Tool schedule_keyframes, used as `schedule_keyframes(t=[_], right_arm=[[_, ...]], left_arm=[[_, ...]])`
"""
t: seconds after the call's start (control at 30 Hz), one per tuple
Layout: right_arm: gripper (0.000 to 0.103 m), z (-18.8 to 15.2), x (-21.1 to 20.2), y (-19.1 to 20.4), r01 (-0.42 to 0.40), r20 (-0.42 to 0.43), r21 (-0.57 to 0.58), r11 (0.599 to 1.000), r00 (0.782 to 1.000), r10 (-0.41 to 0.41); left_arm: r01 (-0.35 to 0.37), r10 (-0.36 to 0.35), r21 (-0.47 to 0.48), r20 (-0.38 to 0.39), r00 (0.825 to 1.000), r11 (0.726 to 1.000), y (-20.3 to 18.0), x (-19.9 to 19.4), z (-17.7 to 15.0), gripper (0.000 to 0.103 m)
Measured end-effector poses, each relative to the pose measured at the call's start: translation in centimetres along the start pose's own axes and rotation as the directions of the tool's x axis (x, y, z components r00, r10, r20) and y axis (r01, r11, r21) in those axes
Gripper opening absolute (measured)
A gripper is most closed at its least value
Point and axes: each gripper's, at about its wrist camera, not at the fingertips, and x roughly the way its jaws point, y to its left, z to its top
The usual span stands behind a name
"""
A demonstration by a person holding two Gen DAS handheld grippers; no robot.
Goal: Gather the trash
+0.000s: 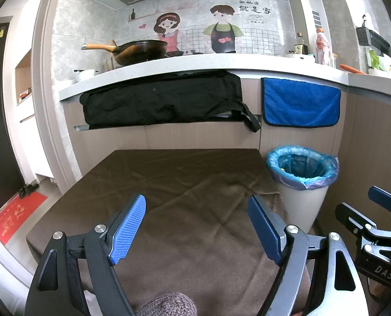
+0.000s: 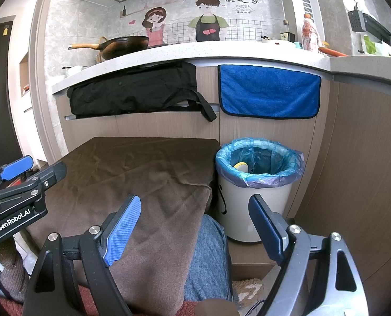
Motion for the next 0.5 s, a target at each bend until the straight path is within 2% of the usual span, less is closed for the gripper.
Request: schedule_keyframes(t=[0.5], right_arm=[[0.082,0.01,-0.24,-0.07,0.004,0.008,0.006,1.000,1.000,-0.004]], left_arm=[[-0.005,0.005,-0.003,0.000,1.000,1.000,-0.44,-0.25,-0.07,0.080]])
